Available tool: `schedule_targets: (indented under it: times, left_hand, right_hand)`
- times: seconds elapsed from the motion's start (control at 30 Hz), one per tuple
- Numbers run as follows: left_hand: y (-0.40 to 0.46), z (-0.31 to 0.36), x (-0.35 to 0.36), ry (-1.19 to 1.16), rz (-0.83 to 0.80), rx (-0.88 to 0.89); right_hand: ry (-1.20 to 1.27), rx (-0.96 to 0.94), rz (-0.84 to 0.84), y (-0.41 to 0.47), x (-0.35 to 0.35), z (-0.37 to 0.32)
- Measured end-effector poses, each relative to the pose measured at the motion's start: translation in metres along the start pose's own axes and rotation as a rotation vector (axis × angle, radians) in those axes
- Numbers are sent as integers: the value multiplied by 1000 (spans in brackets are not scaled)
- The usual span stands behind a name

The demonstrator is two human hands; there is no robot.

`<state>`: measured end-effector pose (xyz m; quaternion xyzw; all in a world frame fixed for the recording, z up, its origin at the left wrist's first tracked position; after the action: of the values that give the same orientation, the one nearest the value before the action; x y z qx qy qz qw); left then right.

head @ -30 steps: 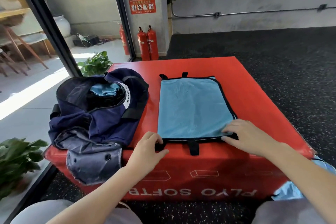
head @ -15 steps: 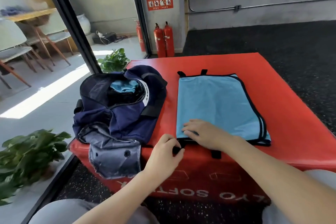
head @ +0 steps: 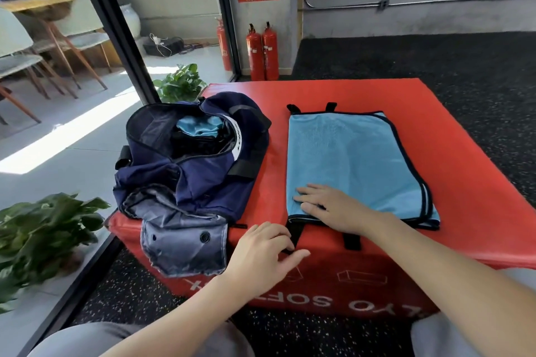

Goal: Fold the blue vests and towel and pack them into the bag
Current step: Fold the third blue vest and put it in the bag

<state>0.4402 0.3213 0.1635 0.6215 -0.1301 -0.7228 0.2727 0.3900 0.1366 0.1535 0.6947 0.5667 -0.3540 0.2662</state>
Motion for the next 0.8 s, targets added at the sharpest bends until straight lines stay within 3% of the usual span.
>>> schedule_targets:
  times: [0.23, 0.5, 0.8]
  left_hand:
    - [40, -14, -2, -204, 16, -152]
    - [56, -38, 31, -256, -357, -229]
    - [52, -36, 29, -244, -364, -219]
  right_hand:
    - [109, 47, 166, -23, -26, 2]
    - [21, 223, 285, -100, -94, 59]
    - [22, 323, 286, -184, -100, 105]
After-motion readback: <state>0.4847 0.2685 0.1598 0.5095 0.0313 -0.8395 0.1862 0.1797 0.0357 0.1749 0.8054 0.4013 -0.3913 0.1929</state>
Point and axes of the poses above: each hand's wrist, its own y-axis towards the middle knuckle, its own x-axis out of the palm, z = x × y, the point moved 6 cm from there along y, towards the middle knuckle, and after that the axes turned 8 degrees about y, right-handed, at the moved point
